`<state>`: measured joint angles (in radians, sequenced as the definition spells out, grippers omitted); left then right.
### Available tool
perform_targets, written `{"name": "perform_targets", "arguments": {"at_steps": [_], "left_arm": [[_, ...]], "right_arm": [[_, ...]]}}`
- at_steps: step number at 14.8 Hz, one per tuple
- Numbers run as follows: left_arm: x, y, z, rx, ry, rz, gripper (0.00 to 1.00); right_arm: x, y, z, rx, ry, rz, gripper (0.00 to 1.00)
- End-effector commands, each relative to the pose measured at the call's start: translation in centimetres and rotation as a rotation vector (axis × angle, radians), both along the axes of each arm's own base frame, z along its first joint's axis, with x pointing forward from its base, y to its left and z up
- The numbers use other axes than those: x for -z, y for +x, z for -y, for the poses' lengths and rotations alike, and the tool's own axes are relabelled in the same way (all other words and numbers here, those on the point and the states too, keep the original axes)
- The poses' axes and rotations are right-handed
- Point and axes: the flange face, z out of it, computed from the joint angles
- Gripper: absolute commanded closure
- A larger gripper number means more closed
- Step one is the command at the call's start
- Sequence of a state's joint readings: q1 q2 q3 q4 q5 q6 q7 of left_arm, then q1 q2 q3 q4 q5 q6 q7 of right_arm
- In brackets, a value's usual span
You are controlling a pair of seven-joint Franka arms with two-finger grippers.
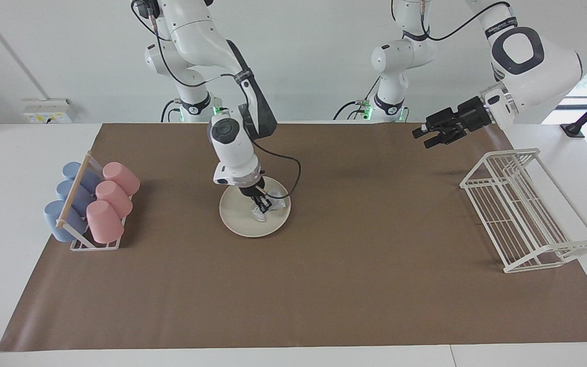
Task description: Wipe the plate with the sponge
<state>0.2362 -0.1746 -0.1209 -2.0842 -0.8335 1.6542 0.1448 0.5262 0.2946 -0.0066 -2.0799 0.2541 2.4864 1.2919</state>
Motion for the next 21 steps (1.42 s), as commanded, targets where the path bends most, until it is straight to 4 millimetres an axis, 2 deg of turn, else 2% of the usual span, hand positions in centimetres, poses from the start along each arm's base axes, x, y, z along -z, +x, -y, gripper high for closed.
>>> {"name": "perform_targets", "arguments": {"at_steps": [1,4,8,10,14,16,18,19,20,21], "left_arm": [[-0.2,0.1,0.0,-0.007,0.026,0.002,0.0],[-0.2,0.1,0.2,-0.002,0.026,0.003,0.0],[-0.2,0.1,0.4,0.002,0.027,0.004,0.0],[-0.2,0.1,0.5,0.003,0.026,0.008,0.0],[0.2,0.0,0.9,0.004,-0.017,0.014,0.0],[1.2,-0.2,1.5,0.039,-0.111,0.072,0.0],[1.8,-0.1,2.1,0.037,-0.176,0.088,0.0],[2.0,0.0,3.4,0.054,-0.211,0.102,0.0],[2.2,0.3,4.2,0.051,-0.249,0.127,0.0],[3.0,0.4,5.3,0.032,-0.291,0.125,0.0]], "right_arm": [[3.2,-0.5,0.9,0.017,-0.018,-0.04,1.0],[2.3,0.4,1.1,0.02,-0.012,-0.037,1.0],[-2.4,2.8,-0.2,0.023,-0.003,-0.089,1.0],[-4.6,3.1,-1.1,0.074,-0.016,-0.127,1.0],[-11.5,3.1,-2.2,0.136,-0.034,-0.171,1.0],[-15.3,2.5,-2.3,0.144,-0.066,-0.167,1.0],[-18.5,1.6,-4.3,0.162,-0.083,-0.162,1.0],[-19.9,0.8,-6.1,0.165,-0.094,-0.155,1.0],[-21.4,0.5,-7.0,0.184,-0.116,-0.133,1.0],[-22.2,-0.5,-8.6,0.195,-0.141,-0.112,1.0]]}}
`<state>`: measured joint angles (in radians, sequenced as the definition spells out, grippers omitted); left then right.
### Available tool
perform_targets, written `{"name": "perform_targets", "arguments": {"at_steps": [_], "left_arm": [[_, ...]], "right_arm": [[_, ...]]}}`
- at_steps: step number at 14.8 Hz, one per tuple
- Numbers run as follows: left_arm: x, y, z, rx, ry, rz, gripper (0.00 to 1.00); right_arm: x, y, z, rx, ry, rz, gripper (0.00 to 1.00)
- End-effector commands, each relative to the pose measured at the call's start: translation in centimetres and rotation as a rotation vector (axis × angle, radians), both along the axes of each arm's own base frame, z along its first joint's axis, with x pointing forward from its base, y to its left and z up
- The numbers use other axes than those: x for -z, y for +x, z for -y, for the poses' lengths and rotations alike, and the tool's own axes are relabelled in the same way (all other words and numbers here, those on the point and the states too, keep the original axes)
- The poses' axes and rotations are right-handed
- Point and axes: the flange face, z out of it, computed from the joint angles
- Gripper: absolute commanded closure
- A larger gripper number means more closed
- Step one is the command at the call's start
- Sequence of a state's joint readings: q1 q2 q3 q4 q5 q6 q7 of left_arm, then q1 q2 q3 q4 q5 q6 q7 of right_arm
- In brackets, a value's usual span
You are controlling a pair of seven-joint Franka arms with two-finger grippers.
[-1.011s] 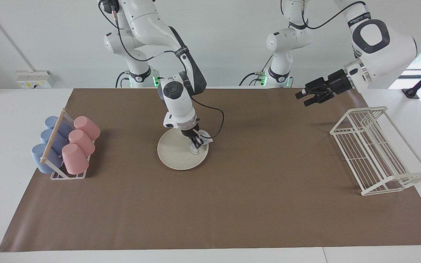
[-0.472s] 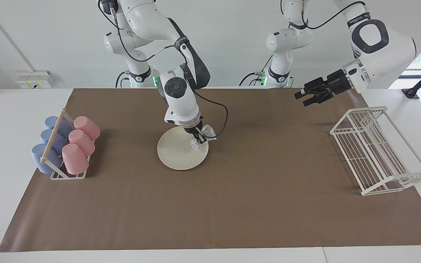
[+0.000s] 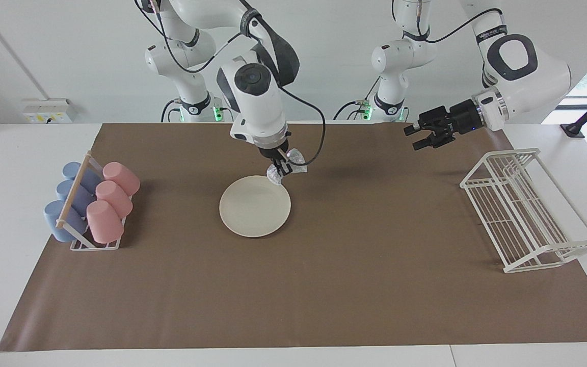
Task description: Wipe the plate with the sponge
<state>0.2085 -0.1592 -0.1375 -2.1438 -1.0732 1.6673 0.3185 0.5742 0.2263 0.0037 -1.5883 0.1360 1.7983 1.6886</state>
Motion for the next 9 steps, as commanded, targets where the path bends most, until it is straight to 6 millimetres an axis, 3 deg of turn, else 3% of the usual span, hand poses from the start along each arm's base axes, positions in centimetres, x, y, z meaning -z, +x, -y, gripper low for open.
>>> {"name": "perform_targets", "arguments": {"at_steps": [1,4,9], "left_arm": [[1.4,0.2,4.1,-0.004,-0.079,0.032,0.0],[2.4,-0.2,6.8,0.008,-0.131,0.076,0.0],[4.4,-1.5,11.1,0.032,-0.124,0.107,0.0]], "right_arm": [[-1.7,-1.5,-3.8,0.038,-0.052,0.028,1.0],[-1.4,-2.7,-5.4,0.06,-0.054,0.029,1.0],[-1.7,-2.7,-5.5,0.065,-0.043,0.029,1.0]]}}
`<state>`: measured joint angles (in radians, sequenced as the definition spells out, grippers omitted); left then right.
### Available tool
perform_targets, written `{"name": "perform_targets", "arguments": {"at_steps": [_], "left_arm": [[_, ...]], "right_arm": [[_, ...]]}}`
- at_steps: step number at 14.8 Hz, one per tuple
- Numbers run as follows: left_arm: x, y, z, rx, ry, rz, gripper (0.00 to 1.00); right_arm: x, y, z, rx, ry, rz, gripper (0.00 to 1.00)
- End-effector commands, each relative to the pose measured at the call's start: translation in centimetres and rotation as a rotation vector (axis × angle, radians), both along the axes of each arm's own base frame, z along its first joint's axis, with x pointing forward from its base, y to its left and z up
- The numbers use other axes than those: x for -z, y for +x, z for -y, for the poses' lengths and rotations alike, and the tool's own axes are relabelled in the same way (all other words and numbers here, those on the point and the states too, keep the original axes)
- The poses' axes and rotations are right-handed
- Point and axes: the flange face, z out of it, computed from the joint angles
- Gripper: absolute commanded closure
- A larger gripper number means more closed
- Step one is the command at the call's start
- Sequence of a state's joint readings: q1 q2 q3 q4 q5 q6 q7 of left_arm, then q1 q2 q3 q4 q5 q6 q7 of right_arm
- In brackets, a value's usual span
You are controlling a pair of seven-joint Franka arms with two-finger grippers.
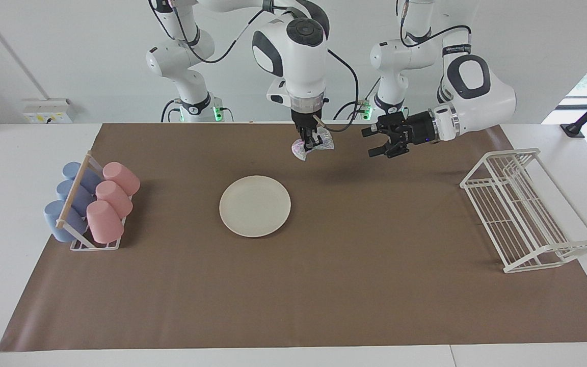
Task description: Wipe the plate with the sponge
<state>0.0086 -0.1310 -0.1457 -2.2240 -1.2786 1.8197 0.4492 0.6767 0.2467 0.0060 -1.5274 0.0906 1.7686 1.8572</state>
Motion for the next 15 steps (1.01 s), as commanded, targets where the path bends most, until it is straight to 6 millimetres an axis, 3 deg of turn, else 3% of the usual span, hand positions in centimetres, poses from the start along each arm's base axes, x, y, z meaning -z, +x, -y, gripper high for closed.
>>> {"name": "perform_targets", "arguments": {"at_steps": [1,6,8,11,13,15], "left_arm": [[1.6,-1.3,3.1,-0.021,0.01,0.032,0.0],[2.1,-2.4,5.9,-0.027,-0.006,0.023,0.0],[2.3,-2.9,6.0,-0.023,-0.004,0.016,0.0],[2.3,-3.0,6.1,-0.018,-0.014,0.002,0.09],[2.2,-3.0,6.3,-0.033,-0.033,-0.017,0.27],[2.1,-3.0,6.3,-0.034,-0.037,-0.021,0.6]], "right_arm": [[-0.4,0.5,-0.1,0.017,-0.003,0.008,1.0],[-0.5,0.5,-0.1,0.024,0.003,0.01,1.0],[-0.4,0.6,-0.1,0.025,0.002,0.009,1.0],[-0.4,0.7,0.0,0.026,0.004,0.015,1.0],[-0.3,0.8,0.0,0.027,0.003,0.014,1.0],[-0.3,1.0,0.2,0.031,0.005,0.013,1.0]]}}
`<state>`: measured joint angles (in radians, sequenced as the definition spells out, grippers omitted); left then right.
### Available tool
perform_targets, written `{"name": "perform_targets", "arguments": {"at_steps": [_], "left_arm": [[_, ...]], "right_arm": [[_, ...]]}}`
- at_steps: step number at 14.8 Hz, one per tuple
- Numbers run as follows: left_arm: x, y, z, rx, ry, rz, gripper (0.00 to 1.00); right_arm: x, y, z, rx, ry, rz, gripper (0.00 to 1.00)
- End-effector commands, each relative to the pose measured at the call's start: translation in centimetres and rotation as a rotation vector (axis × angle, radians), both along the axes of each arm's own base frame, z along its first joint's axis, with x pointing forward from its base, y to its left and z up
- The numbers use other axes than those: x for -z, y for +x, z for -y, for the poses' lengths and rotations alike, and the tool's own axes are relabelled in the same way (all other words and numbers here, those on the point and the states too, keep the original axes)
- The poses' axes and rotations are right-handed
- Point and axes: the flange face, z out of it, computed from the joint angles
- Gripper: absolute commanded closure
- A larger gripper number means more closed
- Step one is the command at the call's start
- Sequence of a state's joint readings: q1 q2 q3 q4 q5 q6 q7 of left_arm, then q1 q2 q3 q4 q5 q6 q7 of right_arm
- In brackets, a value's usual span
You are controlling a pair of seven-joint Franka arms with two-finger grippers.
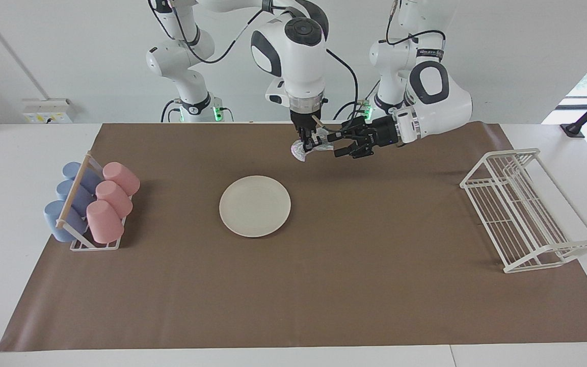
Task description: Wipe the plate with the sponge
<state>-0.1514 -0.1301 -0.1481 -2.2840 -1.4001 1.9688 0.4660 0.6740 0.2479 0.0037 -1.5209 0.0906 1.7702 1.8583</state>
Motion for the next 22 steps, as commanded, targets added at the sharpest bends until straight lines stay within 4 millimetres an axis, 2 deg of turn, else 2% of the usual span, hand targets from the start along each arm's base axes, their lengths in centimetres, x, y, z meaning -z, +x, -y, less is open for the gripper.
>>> {"name": "perform_targets", "arguments": {"at_steps": [1,2,3,12,13,14,15,16,20,22], "left_arm": [[-0.1,-0.8,0.0,-0.016,-0.016,-0.012,0.78],[-0.2,-0.9,0.4,-0.016,-0.022,-0.023,0.93],[-0.2,-1.0,0.6,-0.019,-0.023,-0.034,1.0],[-0.3,-1.0,0.6,-0.03,-0.033,-0.054,1.0],[-0.3,-1.0,0.6,-0.031,-0.034,-0.054,1.0],[-0.4,-1.0,0.6,-0.031,-0.033,-0.055,1.0],[-0.5,-1.0,0.6,-0.033,-0.035,-0.058,1.0],[-0.5,-0.9,0.5,-0.035,-0.035,-0.058,1.0],[-0.5,-0.9,0.4,-0.038,-0.035,-0.06,1.0],[-0.5,-0.8,0.2,-0.04,-0.035,-0.063,1.0]], "right_arm": [[0.0,0.8,0.1,0.026,0.001,0.007,1.0],[0.0,0.8,0.1,0.026,0.001,0.007,1.0],[0.1,0.8,0.1,0.026,0.0,0.006,1.0],[0.1,1.0,0.3,0.012,-0.005,0.022,1.0],[0.2,1.0,0.3,-0.015,-0.005,0.02,0.9],[0.3,1.0,0.4,-0.046,-0.006,0.019,0.62],[0.4,1.1,0.6,-0.059,-0.007,0.017,0.26],[0.5,1.2,0.7,-0.054,-0.008,0.015,0.0],[0.1,2.5,2.7,-0.103,-0.004,0.029,0.0],[-0.4,4.2,5.6,-0.188,0.0,0.038,0.0]]}}
